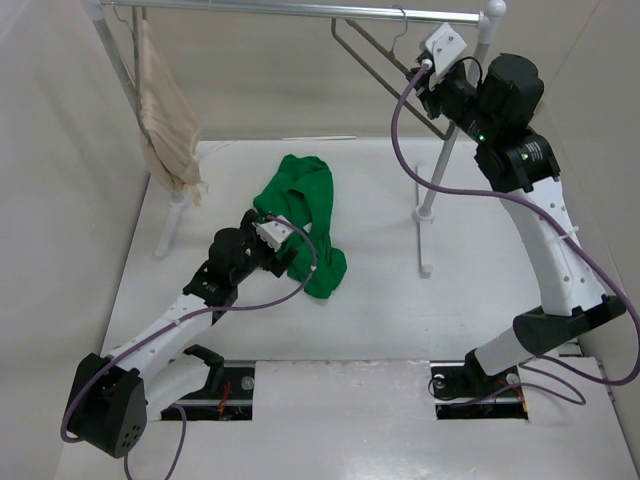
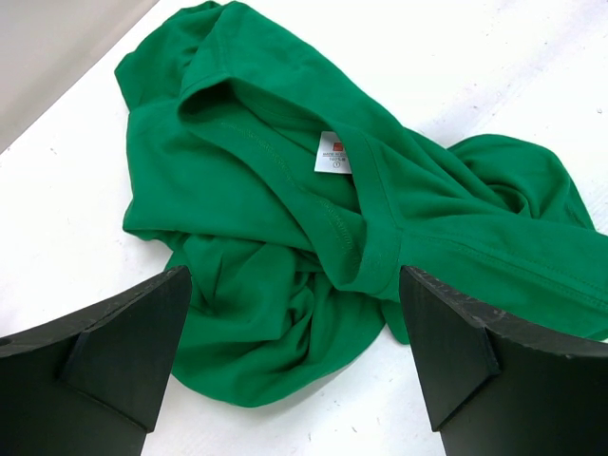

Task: Place the t-shirt on the hanger
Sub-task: Grab a hanger with the right arm, then place tshirt on hanger

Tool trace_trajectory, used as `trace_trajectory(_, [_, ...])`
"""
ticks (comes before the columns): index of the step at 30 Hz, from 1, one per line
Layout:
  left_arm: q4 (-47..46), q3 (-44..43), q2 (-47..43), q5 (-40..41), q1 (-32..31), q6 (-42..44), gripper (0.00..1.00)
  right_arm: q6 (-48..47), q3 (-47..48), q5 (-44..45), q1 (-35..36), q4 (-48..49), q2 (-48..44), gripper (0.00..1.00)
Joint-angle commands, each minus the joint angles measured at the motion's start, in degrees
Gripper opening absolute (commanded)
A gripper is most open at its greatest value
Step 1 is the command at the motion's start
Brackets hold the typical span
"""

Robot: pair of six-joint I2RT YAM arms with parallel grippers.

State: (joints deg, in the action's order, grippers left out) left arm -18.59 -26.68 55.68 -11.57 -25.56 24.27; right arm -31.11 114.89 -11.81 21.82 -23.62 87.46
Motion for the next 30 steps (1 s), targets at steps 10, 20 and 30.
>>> trace_trajectory(10, [-5.57,0.92,-0.58,0.59,-0.28,-0.45,0.87,-5.36,-0.81,-3.66,3.05,7.53,-3.26,0.0])
trace_trajectory(20, [-9.27,-0.83,1.8,0.59,-0.28,-10.37,0.63,-11.86,-0.72,-8.48,7.27,12.01,-2.73,0.0])
trace_trajectory(30, [-2.96,-12.24,13.12,0.06,0.42,-18.64,0.59,-9.33,-32.07,-13.59,6.04,10.69,-14.23,0.0])
